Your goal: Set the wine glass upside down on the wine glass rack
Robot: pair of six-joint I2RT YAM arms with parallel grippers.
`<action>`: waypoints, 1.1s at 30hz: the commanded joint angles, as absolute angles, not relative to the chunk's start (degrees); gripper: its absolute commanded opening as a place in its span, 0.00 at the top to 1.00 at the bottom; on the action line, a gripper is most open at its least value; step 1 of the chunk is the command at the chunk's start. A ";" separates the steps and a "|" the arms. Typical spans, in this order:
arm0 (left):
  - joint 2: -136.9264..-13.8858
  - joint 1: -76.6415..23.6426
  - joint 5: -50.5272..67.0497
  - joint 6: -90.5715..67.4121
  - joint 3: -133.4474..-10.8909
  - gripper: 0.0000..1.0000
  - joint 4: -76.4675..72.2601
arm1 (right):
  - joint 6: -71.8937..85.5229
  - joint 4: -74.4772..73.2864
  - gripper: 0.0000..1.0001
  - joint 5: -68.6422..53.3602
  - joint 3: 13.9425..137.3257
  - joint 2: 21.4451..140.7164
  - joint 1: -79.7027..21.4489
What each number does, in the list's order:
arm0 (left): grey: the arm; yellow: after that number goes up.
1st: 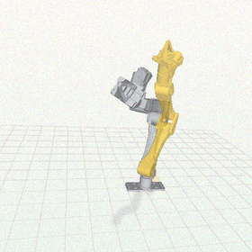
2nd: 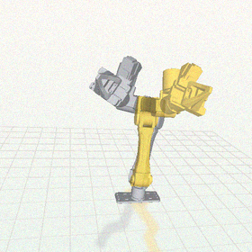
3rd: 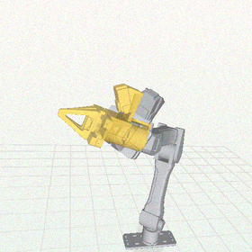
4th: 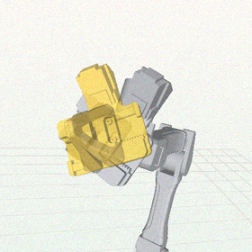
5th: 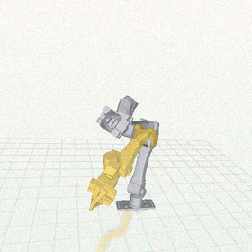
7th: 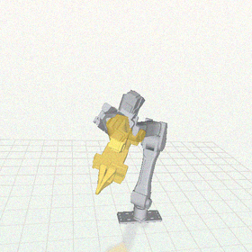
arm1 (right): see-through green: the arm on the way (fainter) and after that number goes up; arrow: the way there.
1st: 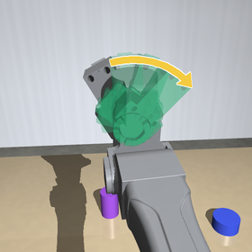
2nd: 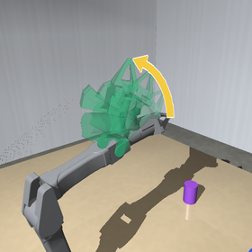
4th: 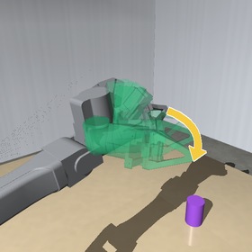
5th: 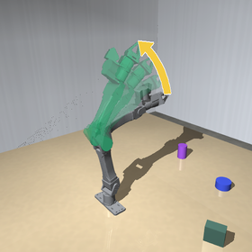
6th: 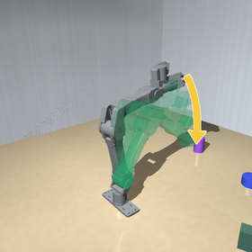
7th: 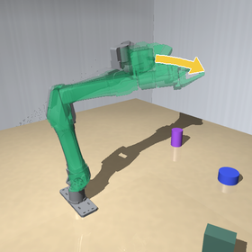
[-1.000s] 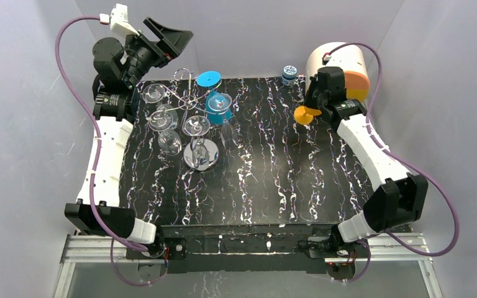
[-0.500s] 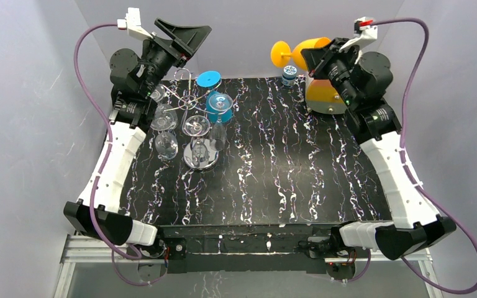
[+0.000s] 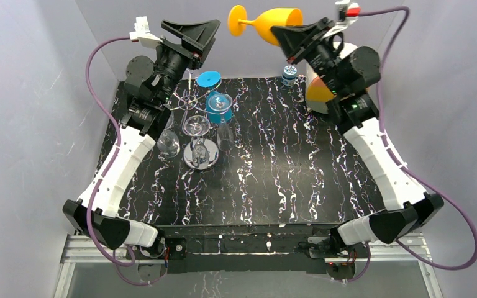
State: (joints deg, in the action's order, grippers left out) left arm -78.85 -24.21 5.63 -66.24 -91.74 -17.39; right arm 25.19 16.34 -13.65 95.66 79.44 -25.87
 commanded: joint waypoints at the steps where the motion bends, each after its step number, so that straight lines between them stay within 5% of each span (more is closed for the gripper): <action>1: -77.69 -26.77 -1.74 -69.11 -94.46 0.15 -17.91 | 16.22 25.35 0.99 -12.79 99.42 80.75 -33.36; 19: -80.68 -27.16 -12.15 -70.02 -101.83 0.32 -10.42 | 0.15 38.50 0.99 -9.06 97.88 85.18 -45.62; 25: -81.69 -27.16 -13.26 -69.98 -103.88 0.54 -10.79 | 0.09 38.50 0.99 -10.49 97.14 84.90 -47.35; 33: -82.50 -27.16 -13.39 -67.16 -106.63 0.64 -10.95 | -6.68 39.46 0.99 -9.01 95.61 84.22 -50.79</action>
